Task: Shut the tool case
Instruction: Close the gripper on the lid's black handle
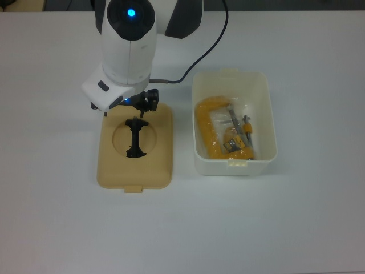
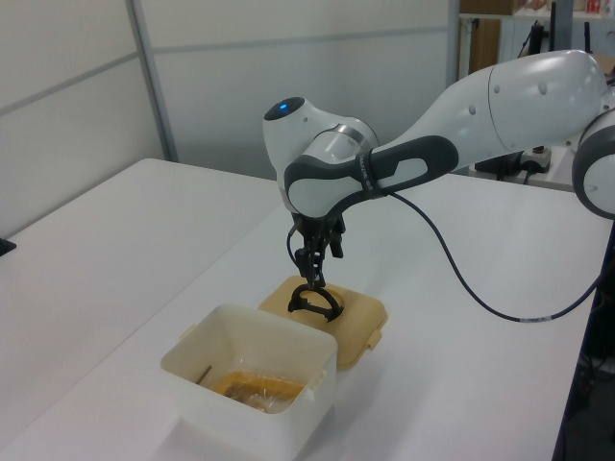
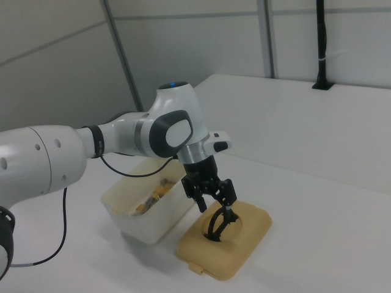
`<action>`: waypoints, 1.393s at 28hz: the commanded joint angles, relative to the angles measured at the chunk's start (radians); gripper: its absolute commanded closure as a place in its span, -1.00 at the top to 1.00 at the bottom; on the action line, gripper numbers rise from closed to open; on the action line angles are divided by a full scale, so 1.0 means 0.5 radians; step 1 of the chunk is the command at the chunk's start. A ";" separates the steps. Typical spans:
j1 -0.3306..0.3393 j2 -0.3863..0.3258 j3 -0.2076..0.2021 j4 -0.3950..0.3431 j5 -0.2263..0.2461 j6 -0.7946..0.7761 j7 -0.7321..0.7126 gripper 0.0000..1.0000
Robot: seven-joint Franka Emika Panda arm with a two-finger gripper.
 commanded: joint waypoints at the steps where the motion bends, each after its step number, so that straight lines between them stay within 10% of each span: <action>1: 0.016 -0.014 -0.002 -0.064 -0.093 0.084 0.088 0.75; 21: -0.024 0.118 0.118 -0.061 -0.274 0.189 0.266 0.62; 25: -0.036 0.118 0.176 -0.042 -0.311 0.189 0.318 0.28; 30: -0.045 0.118 0.198 -0.039 -0.311 0.186 0.340 -1.00; 39: -0.061 0.118 0.204 -0.036 -0.308 0.186 0.392 -1.00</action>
